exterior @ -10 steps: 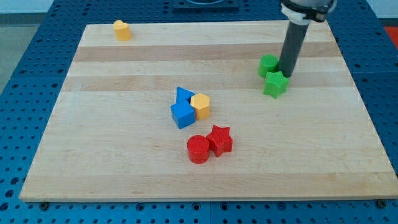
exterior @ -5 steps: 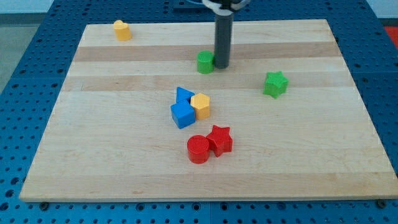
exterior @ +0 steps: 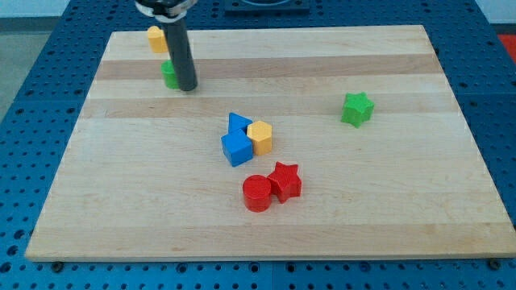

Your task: Place the green circle below the heart

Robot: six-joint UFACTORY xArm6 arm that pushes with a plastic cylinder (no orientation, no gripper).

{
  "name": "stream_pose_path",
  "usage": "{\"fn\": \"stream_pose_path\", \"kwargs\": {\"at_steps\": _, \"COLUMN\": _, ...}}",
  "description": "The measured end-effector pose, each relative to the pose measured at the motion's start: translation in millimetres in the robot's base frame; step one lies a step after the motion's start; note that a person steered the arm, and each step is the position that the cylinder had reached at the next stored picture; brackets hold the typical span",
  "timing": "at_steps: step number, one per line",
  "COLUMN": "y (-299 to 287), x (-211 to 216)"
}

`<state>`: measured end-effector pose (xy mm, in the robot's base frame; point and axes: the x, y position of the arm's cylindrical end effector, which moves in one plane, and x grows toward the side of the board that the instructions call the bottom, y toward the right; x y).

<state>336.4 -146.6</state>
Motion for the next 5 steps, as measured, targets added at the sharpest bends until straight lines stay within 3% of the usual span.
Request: {"fn": "stream_pose_path", "kwargs": {"at_steps": 5, "y": -55, "x": -49}}
